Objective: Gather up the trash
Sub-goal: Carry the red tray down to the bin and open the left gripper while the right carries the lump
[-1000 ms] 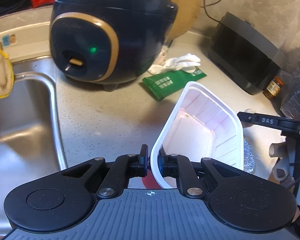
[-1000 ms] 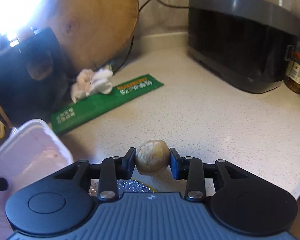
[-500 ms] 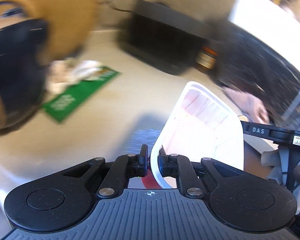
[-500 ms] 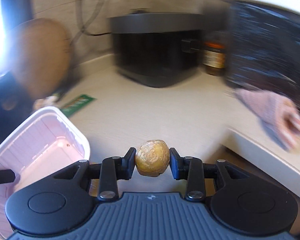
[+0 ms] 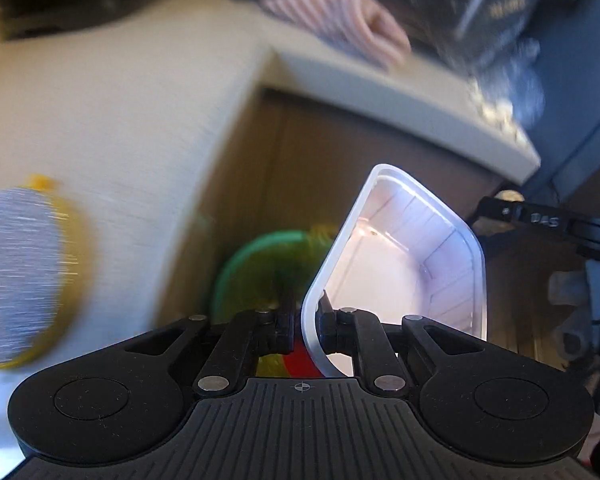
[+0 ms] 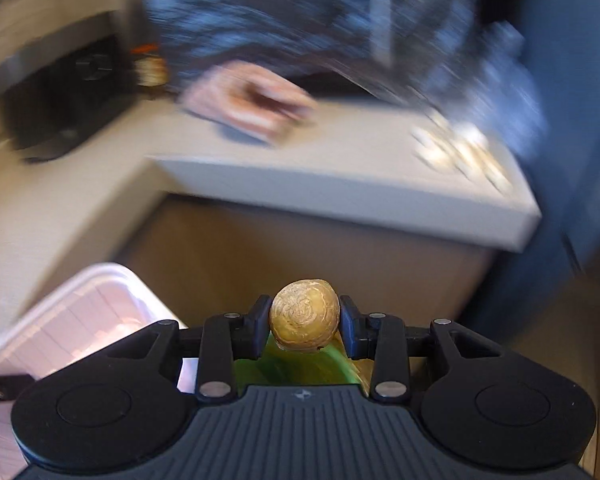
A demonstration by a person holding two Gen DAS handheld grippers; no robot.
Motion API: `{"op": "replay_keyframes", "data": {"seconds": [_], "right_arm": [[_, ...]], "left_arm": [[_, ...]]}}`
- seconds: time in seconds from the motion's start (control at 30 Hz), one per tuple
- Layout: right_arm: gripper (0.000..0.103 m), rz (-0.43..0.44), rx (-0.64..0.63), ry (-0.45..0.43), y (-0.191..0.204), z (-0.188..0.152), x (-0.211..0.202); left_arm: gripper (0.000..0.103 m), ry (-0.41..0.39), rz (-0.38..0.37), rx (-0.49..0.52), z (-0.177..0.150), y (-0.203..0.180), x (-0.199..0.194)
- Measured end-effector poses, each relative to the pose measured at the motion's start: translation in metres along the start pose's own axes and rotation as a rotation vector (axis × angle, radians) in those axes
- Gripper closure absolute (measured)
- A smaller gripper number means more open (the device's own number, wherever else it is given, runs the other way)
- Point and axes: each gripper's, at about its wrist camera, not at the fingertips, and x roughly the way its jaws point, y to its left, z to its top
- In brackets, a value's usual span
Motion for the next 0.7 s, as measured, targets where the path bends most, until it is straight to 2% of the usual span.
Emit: {"op": "replay_keyframes", "data": {"seconds": [0.07, 0.17, 0.27, 0.33, 0.43, 0.5, 0.57, 0.63, 0.7], "right_arm": [[0.068, -0.032, 0.051, 0.033, -0.019, -0.016, 0.004], [0.068, -0.06, 0.099, 0.077, -0.041, -0.043, 0.011], [0.068, -0.081, 0.15, 0.127, -0.061, -0.069, 0.02], [0.068, -0.093, 0.179, 0.158, -0.071, -0.085, 0.028], [0.068, -0.1, 0.233, 0.217, -0.079, -0.107, 0.043], [0.068, -0.097, 0.254, 0.261, -0.081, -0.119, 0.055], [0.068, -0.107, 0.238, 0.29, -0.079, -0.125, 0.065], [0.068, -0.106, 0.209, 0.308, -0.074, -0.128, 0.074], [0.068, -0.091, 0.187, 0.328, -0.068, -0.122, 0.088]], "left_arm": [[0.09, 0.073, 0.02, 0.012, 0.003, -0.012, 0.043], [0.09, 0.162, 0.104, 0.002, 0.004, -0.024, 0.116], [0.088, 0.233, 0.185, -0.06, -0.006, -0.022, 0.181], [0.081, 0.255, 0.139, -0.11, -0.018, -0.014, 0.215], [0.081, 0.292, 0.11, -0.118, -0.038, -0.002, 0.258], [0.079, 0.311, 0.135, -0.075, -0.053, 0.004, 0.276], [0.08, 0.36, 0.196, -0.038, -0.063, 0.01, 0.286], [0.08, 0.36, 0.212, -0.077, -0.062, 0.012, 0.282], [0.08, 0.335, 0.173, -0.146, -0.054, 0.014, 0.263]]}}
